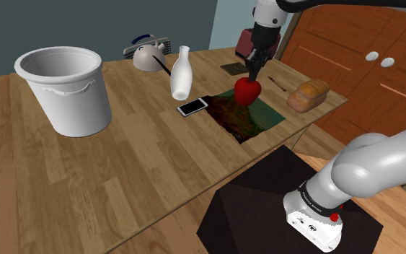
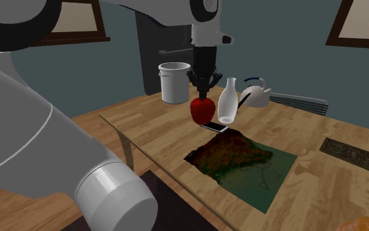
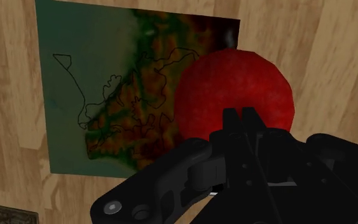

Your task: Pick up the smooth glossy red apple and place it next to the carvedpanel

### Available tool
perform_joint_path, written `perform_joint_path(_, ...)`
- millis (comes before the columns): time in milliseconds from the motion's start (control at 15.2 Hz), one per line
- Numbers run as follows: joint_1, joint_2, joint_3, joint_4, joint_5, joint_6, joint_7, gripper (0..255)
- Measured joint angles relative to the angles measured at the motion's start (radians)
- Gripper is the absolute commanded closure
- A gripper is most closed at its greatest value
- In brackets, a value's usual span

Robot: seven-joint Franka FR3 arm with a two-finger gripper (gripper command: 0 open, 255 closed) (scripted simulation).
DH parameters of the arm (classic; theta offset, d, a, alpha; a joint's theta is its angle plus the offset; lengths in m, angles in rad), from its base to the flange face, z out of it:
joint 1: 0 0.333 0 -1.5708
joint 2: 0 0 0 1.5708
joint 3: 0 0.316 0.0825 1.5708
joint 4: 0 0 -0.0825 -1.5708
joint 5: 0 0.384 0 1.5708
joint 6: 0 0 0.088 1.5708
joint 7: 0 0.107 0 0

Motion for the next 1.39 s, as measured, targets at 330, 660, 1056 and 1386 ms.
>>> perform_joint_path(330, -0.048, 0.078, -0.077, 0.037, -0.045, 0.044, -0.107, 255)
perform_joint_path(660, -0.093, 0.163, -0.146, 0.094, -0.076, 0.079, -0.208, 255)
perform_joint_path(1056, -0.144, 0.305, -0.222, 0.208, -0.094, 0.116, -0.329, 255)
perform_joint_path(1386, -0.185, 0.438, -0.271, 0.332, -0.088, 0.131, -0.419, 255)
